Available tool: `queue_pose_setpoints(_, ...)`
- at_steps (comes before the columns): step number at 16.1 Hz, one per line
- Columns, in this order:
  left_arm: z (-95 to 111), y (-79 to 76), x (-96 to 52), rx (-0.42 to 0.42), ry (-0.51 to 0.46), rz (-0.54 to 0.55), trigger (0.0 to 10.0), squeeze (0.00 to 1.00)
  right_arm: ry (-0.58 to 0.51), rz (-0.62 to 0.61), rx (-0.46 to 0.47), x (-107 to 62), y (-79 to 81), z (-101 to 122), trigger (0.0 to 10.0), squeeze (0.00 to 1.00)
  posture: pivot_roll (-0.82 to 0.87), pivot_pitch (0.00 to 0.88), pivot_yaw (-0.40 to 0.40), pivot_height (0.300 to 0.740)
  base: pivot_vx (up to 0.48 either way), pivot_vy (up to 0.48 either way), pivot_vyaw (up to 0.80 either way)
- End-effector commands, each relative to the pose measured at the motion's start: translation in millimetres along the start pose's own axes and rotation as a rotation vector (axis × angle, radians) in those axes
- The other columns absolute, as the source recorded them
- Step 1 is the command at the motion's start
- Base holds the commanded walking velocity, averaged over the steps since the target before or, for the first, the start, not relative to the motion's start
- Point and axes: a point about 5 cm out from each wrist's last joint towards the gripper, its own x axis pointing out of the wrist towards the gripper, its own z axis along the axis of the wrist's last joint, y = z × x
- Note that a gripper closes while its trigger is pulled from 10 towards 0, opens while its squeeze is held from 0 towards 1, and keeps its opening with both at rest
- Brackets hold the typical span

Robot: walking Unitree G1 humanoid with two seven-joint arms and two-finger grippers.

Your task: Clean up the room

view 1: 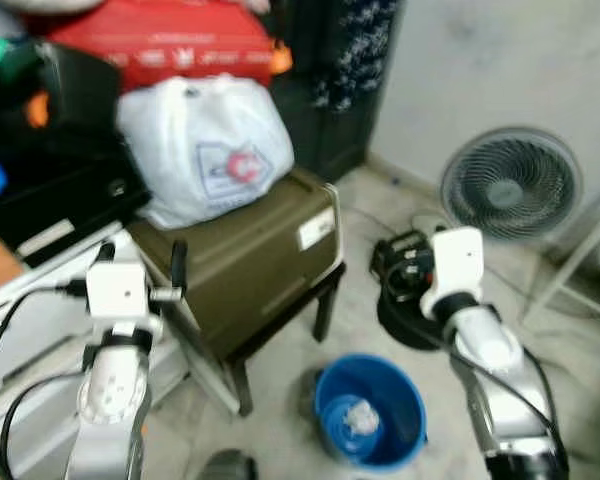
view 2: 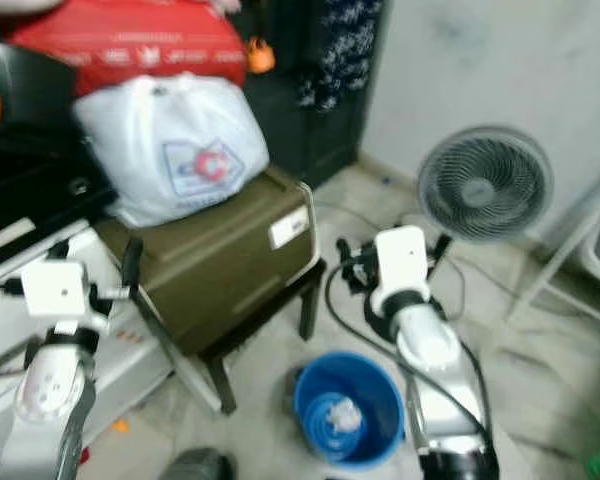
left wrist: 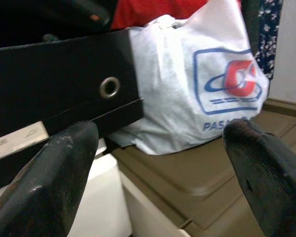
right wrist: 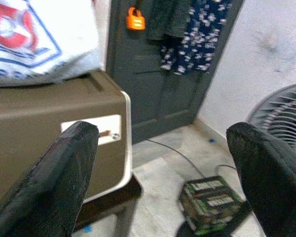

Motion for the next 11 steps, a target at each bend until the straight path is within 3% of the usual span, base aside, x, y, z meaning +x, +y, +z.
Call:
queue_pose_setpoints(1,0.6,1.1,1.3,0.026,-0.003,0.005,10.0,0.0,-0.011,-0.002,0.004,0.0,-3.0,4.3,10.0,0.0,-0.08,0.0,-0.062,0.74,0.0,0.0,0.8)
queue_pose_setpoints(5,-0.6,2.8,-2.2,0.04,0.015,0.0,10.0,0.0,-0.005,0.007,0.007,-1.3,-2.3,2.9,10.0,0.0,-0.08,0.0,-0.061,0.74,0.0,0.0,0.8)
queue_pose_setpoints(11,-5.6,2.5,-22.5,0.06,0.052,-0.011,10.0,0.0,0.02,-0.004,-0.008,-5.5,-5.7,-4.9,10.0,0.0,-0.07,0.0,-0.056,0.74,0.0,0.0,0.8)
